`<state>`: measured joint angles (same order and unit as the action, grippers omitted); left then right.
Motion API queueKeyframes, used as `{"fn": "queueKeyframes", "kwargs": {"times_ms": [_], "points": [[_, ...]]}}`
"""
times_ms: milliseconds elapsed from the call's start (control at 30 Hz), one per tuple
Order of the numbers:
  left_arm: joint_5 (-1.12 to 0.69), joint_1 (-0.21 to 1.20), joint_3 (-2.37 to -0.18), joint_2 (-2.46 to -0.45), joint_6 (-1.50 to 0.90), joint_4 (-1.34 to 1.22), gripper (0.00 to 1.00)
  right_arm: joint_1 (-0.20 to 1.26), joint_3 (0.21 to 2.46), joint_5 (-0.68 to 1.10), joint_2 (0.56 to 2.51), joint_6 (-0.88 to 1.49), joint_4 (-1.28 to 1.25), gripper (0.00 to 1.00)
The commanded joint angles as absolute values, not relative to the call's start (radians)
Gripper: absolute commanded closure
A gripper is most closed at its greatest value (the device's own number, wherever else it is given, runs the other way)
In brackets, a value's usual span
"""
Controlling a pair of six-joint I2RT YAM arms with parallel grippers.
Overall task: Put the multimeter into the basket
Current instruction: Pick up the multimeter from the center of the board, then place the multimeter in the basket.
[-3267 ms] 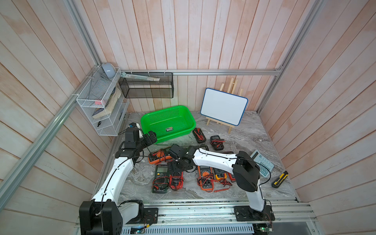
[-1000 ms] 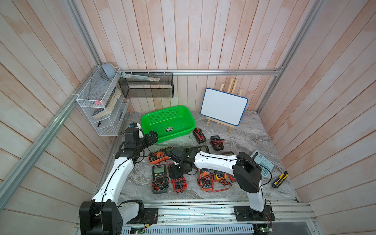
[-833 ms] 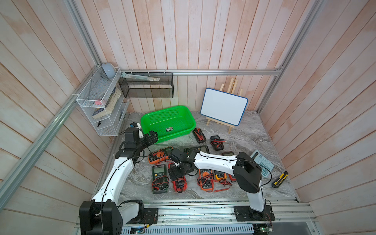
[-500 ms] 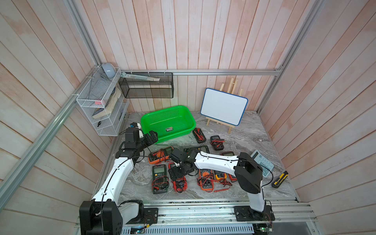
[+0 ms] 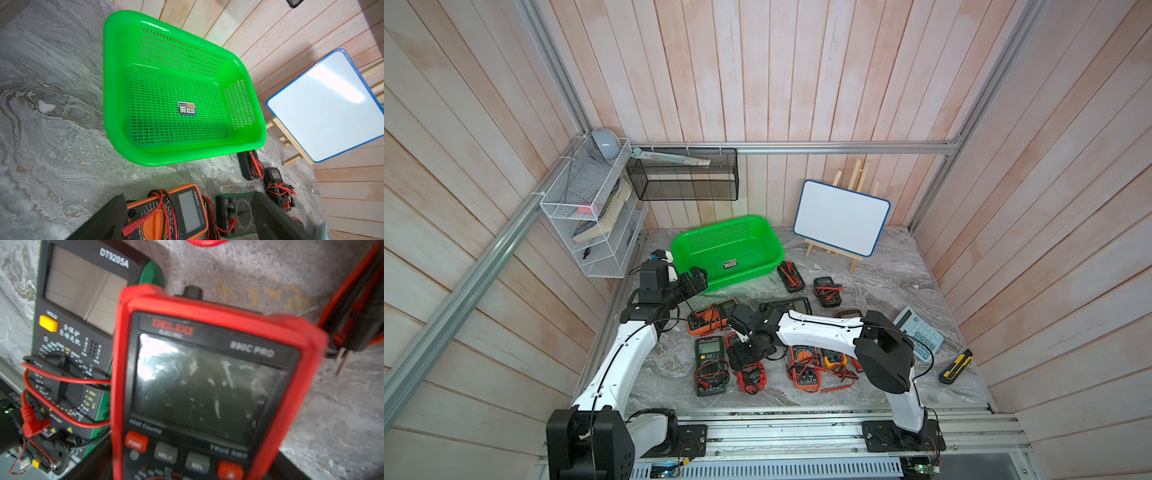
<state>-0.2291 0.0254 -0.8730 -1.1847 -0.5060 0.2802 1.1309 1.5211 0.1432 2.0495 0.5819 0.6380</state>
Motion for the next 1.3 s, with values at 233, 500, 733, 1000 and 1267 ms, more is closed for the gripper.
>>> {"fn": "queueKeyframes", "kwargs": {"times_ms": [233, 500, 733, 1000, 1267], "points": [[-0.235, 0.032, -0.862, -1.184, -0.524, 0.262, 0.0, 1.136, 1.399, 0.145, 1.941, 0.578, 0.612, 0.55], [-0.224, 0.042, -0.888, -1.198, -0.525, 0.258, 0.0, 1.134, 1.358, 0.115, 1.824, 0.58, 0.591, 0.62], [-0.204, 0.044, -0.92, -1.205, -0.523, 0.254, 0.0, 1.112, 1.344, 0.095, 1.732, 0.571, 0.57, 0.64], [-0.19, 0.046, -0.976, -1.222, -0.512, 0.258, 0.0, 1.008, 1.368, 0.095, 1.648, 0.558, 0.52, 0.64], [-0.159, 0.043, -1.025, -1.268, -0.495, 0.275, 0.0, 0.769, 1.517, 0.075, 1.679, 0.52, 0.337, 0.64]]}}
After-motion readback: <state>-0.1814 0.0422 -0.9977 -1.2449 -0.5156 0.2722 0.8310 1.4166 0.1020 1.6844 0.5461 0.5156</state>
